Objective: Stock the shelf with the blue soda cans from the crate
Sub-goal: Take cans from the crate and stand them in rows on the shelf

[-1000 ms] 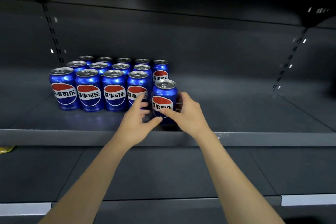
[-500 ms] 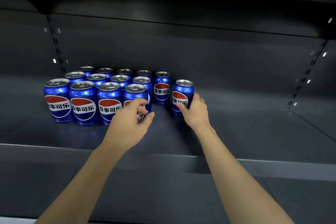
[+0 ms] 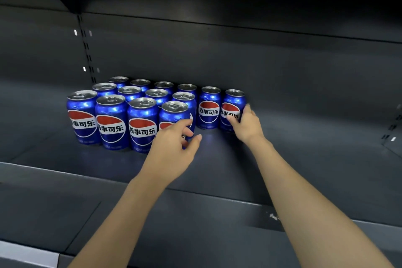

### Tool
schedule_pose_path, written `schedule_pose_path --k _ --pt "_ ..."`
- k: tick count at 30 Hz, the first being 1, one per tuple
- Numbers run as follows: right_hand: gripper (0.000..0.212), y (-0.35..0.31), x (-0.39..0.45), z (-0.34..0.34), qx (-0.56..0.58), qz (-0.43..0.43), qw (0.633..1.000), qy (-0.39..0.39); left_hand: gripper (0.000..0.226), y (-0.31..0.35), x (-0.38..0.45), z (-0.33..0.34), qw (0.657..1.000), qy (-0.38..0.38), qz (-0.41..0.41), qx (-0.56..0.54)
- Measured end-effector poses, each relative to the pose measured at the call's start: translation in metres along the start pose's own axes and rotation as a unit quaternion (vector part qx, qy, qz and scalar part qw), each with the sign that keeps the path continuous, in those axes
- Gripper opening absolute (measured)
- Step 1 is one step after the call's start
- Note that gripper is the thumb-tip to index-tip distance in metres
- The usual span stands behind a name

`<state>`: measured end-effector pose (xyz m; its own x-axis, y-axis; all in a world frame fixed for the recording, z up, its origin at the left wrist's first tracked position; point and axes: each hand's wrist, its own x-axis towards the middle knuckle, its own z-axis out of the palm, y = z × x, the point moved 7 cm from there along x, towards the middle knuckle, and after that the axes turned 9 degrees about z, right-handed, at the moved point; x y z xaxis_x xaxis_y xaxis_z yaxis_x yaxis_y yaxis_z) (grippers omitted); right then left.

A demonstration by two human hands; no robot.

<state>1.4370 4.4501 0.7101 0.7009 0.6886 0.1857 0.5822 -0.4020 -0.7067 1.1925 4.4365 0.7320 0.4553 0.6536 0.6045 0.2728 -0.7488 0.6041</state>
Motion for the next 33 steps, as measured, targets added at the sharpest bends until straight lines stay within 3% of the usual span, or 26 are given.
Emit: schedule_pose_path --k 8,17,24,33 --pt "0.05 0.0 -0.005 -0.005 0.037 -0.029 0.999 -0.023 0.045 0.0 0.0 0.0 1.0 0.002 0.023 0.02" --pt "0.062 0.008 -0.004 -0.009 0.01 -0.024 0.993 -0.112 0.045 -0.001 -0.003 0.002 1.0 0.002 0.016 0.012" --pt "0.074 0.01 -0.009 -0.003 0.045 0.055 0.997 -0.012 0.046 -0.001 -0.004 0.003 1.0 -0.007 0.009 0.009" --pt "0.059 0.011 -0.019 0.003 0.033 0.104 0.994 -0.021 0.045 -0.002 -0.004 0.003 0.999 -0.03 0.0 0.013"
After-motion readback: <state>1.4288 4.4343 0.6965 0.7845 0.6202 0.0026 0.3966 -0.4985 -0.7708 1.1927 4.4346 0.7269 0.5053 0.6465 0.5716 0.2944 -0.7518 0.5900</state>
